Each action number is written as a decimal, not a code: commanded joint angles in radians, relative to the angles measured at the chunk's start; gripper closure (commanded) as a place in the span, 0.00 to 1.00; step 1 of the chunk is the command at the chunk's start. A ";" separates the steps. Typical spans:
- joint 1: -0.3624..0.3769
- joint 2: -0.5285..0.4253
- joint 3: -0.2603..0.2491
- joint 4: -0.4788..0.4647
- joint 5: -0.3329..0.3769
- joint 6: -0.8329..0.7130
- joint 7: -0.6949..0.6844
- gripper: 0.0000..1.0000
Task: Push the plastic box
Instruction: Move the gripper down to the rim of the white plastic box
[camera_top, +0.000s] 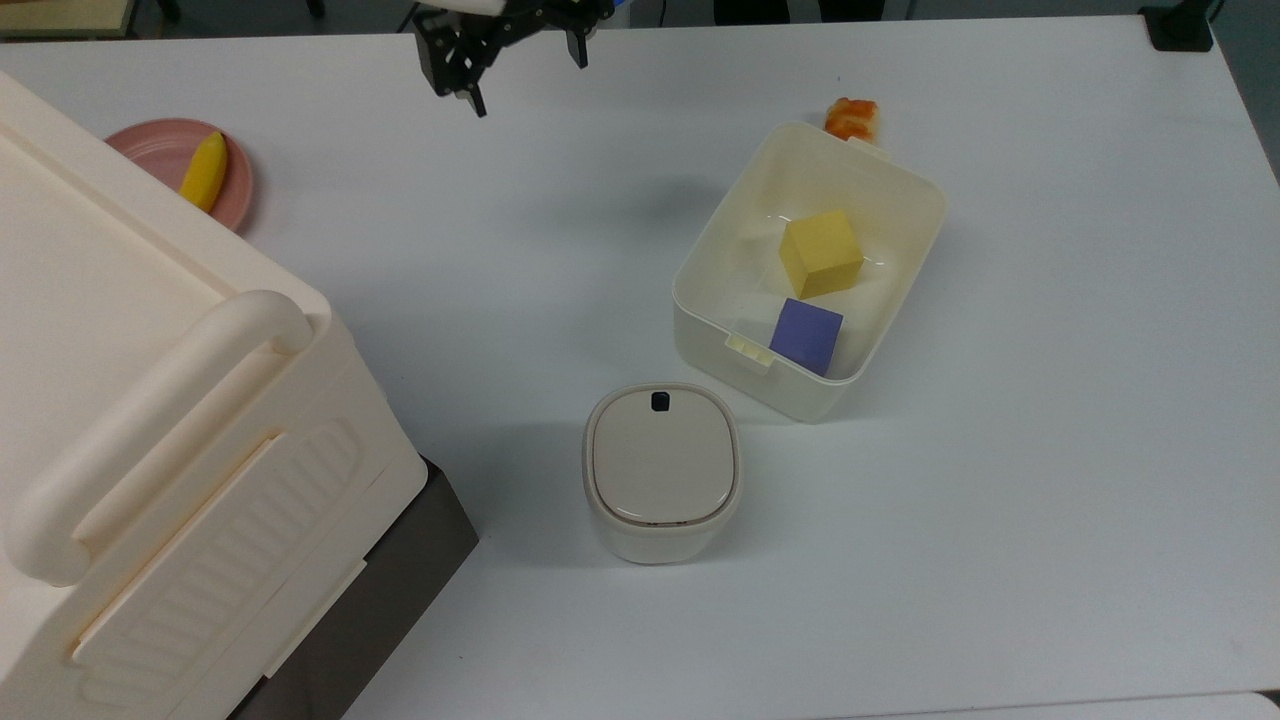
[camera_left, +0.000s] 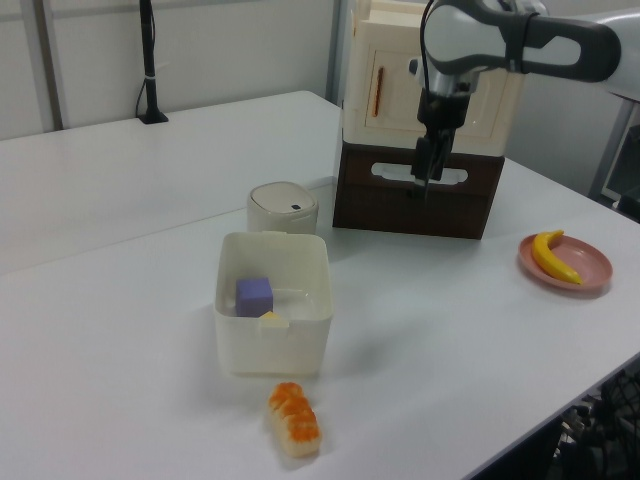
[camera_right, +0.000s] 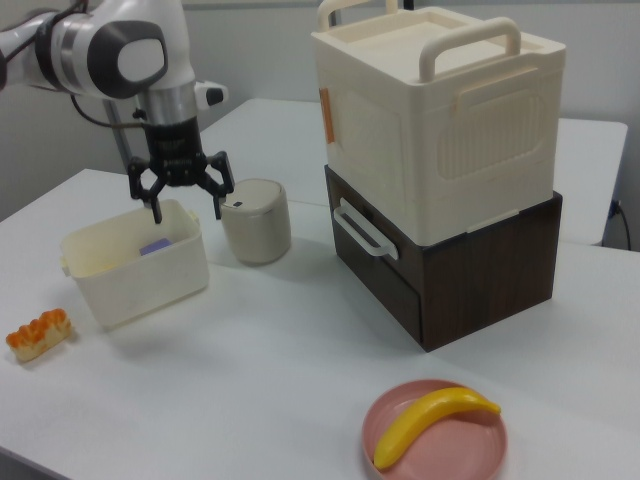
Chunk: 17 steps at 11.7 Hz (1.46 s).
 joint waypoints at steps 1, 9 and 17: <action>0.085 -0.024 0.005 -0.095 -0.086 -0.010 -0.191 0.00; 0.307 0.176 -0.043 -0.131 -0.199 0.045 -0.134 0.00; 0.346 0.224 -0.040 -0.120 -0.217 0.178 0.048 0.00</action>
